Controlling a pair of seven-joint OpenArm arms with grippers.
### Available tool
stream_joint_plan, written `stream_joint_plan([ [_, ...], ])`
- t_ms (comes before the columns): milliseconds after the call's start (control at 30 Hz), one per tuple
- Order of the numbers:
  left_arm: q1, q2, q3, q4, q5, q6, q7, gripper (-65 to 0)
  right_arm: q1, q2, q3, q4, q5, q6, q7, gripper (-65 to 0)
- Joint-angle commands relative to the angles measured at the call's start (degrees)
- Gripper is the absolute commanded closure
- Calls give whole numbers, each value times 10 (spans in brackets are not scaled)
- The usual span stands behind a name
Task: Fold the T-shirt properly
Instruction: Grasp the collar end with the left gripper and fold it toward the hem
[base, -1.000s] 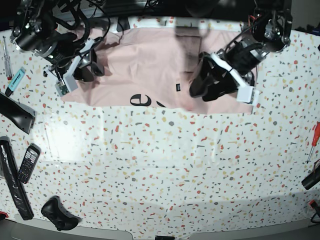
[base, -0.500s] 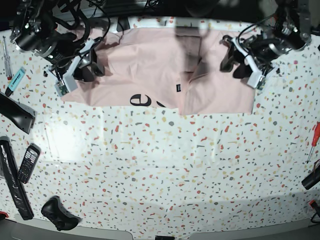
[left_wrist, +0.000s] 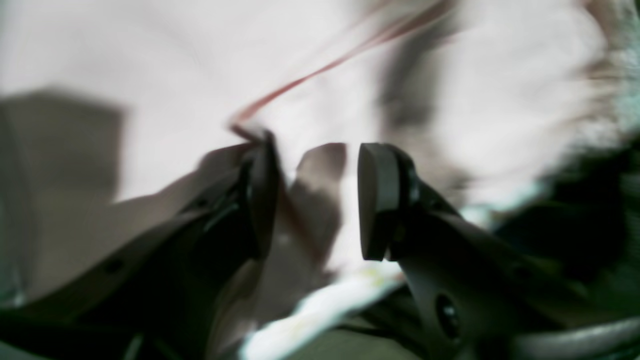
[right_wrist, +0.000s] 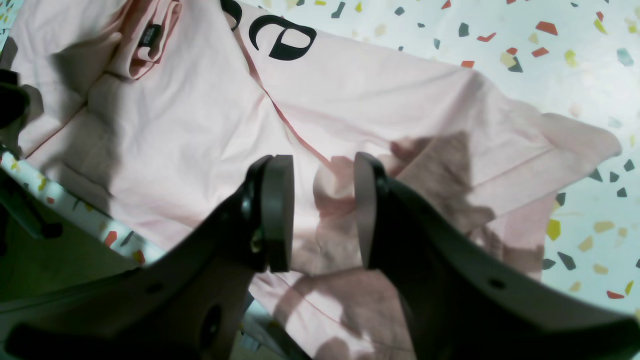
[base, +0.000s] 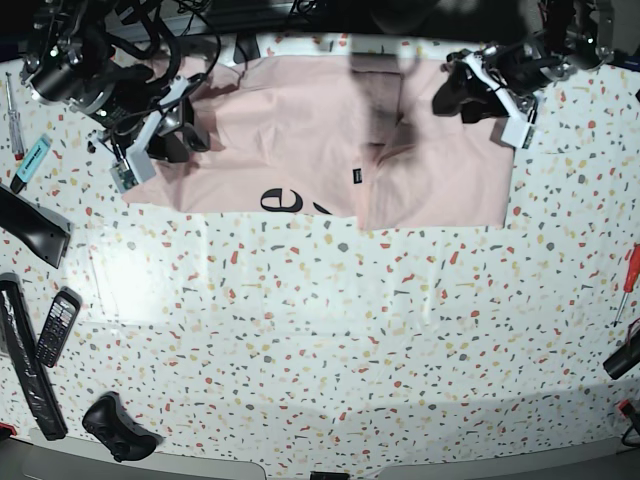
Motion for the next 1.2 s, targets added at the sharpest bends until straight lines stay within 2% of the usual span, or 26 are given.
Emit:
stream_joint_plan([
  [0, 0, -4, 3, 9, -36, -26, -1, -249, 2, 5, 3, 11, 9, 4, 11, -191],
  [100, 0, -4, 16, 10, -98, -26, 16, -249, 2, 5, 3, 11, 9, 4, 11, -191],
  [267, -14, -5, 16, 12, -99, -26, 32, -249, 2, 5, 3, 11, 9, 4, 11, -191],
  [367, -16, -5, 16, 12, -106, -26, 81, -249, 2, 5, 3, 11, 9, 4, 11, -191],
  [467, -19, -5, 16, 12, -158, -26, 147, -249, 2, 5, 3, 11, 9, 4, 14, -191],
  [567, -32, -7, 16, 12, -212, -26, 177, -249, 2, 5, 3, 11, 9, 4, 15, -191],
  [633, -45, -9, 15, 12, -232, -26, 173, -249, 2, 5, 3, 11, 9, 4, 15, -191],
  [833, -81, -9, 14, 12, -226, -26, 117, -249, 2, 5, 3, 11, 3, 4, 10, -191],
  [933, -93, -9, 14, 12, -140, -26, 87, -249, 2, 5, 3, 11, -44, 4, -2, -191],
  [1000, -95, -9, 6, 12, -79, -26, 45, -249, 2, 5, 7, 11, -70, 4, -25, -191],
  [1067, -93, -9, -16, 12, -43, -26, 1, -249, 2, 5, 23, 11, -69, 4, -32, -191],
  [1167, -95, -9, -64, 12, -2, -26, -37, -249, 2, 6, 69, 11, -61, 4, -32, -191],
])
